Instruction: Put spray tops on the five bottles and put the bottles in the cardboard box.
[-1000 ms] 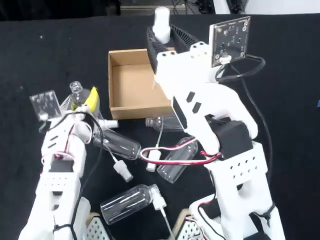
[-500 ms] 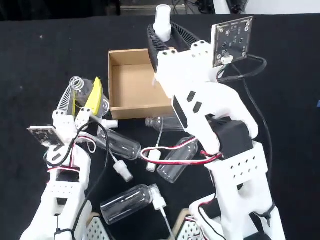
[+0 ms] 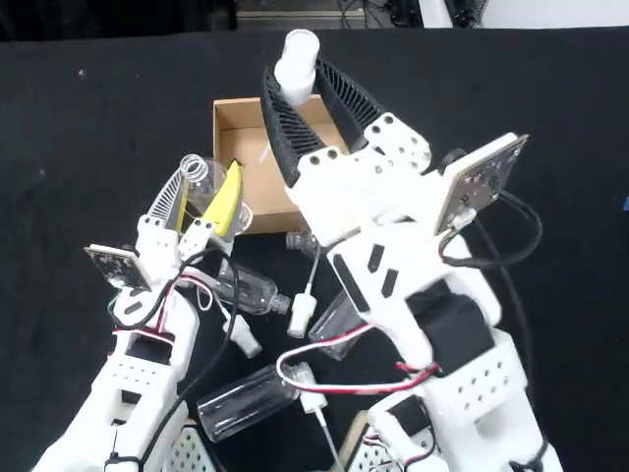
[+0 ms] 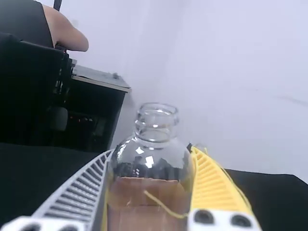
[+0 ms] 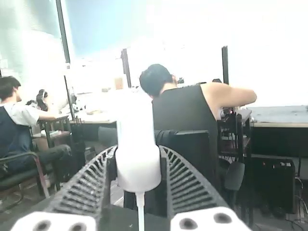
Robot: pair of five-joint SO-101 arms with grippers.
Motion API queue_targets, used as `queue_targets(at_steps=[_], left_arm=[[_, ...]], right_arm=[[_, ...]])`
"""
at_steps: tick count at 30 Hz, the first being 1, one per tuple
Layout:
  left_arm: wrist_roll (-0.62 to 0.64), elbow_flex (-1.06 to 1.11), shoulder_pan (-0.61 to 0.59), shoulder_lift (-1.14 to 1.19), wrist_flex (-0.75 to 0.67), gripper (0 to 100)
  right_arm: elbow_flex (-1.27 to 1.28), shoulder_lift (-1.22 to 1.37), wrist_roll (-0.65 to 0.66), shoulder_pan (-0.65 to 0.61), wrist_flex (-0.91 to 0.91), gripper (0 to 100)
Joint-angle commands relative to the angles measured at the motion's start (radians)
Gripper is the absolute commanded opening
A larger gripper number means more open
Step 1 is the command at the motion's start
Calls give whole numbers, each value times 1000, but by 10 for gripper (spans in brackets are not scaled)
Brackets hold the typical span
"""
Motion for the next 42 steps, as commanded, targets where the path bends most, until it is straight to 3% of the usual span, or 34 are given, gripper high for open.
queue_targets(at_steps=[1,7,14,28,35,42], left_arm=[[6,24,16,-9,-12,47],[11,24,24,-18,118,47],[3,24,110,-20,123,47],[0,24,58,-20,117,47],[-233,24,68,-20,68,47],[-250,24,67,-20,60,47]], right_arm=[[38,-31,-5,-21,-123,15],[42,-10,-3,-106,-150,15],[41,61,2,-140,-152,15],[41,116,3,-135,-152,15],[41,116,3,-135,-152,15],[42,117,5,-91,-152,15]])
